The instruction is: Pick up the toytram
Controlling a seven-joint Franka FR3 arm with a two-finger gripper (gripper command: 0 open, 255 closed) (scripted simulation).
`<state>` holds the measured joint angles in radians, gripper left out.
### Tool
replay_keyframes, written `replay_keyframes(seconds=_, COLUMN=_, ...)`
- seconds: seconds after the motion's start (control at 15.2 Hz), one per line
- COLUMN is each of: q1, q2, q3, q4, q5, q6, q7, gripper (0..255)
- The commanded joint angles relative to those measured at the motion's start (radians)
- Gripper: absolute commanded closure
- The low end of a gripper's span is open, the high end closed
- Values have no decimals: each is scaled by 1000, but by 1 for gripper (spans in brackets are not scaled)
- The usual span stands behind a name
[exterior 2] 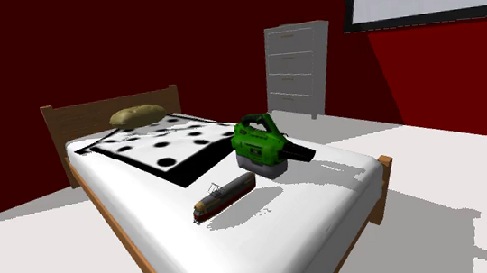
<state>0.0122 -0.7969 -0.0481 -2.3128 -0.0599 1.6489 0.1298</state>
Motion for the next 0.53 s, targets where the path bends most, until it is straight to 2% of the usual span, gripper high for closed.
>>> replay_keyframes(seconds=0.0, q1=0, q2=0, q3=0, q4=0, q5=0, q6=0, q7=0, gripper=0)
replay_keyframes(seconds=0.46, q1=10, q2=115, q3=88, q4=-99, q5=57, q6=195, q7=157, gripper=0)
